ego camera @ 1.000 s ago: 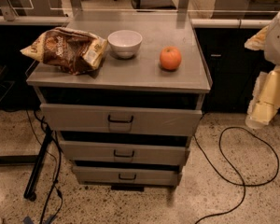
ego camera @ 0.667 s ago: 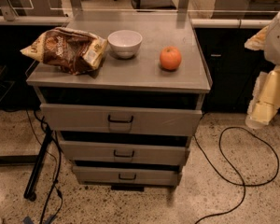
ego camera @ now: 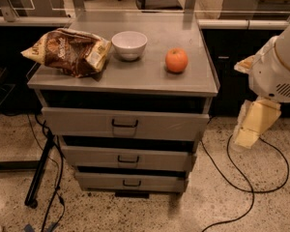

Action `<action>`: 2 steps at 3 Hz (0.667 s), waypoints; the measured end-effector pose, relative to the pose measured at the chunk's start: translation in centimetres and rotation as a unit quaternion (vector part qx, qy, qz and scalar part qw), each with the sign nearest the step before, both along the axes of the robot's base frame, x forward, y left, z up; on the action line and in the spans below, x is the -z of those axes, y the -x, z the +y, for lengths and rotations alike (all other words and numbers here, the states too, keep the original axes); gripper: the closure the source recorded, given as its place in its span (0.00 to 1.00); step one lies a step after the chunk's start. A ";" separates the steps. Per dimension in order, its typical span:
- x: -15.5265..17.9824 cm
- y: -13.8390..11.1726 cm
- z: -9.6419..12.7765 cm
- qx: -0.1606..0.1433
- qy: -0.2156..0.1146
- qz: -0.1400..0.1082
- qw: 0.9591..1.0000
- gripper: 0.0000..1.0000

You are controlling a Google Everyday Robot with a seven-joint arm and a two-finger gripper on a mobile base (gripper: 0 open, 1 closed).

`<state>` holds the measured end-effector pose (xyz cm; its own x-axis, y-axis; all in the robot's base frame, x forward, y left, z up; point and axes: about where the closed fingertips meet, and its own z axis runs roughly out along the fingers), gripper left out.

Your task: Open top drawer

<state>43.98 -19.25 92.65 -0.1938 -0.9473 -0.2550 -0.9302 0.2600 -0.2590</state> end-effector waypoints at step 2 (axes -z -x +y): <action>4.4 -0.5 1.4 -0.002 -0.010 0.021 1.000 0.00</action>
Offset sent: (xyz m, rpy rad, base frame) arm 0.0157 0.0248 -0.0993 0.0373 0.0967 -0.0054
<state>44.53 -17.89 88.25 -0.2010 -0.9429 -0.2656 -0.9415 0.2608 -0.2136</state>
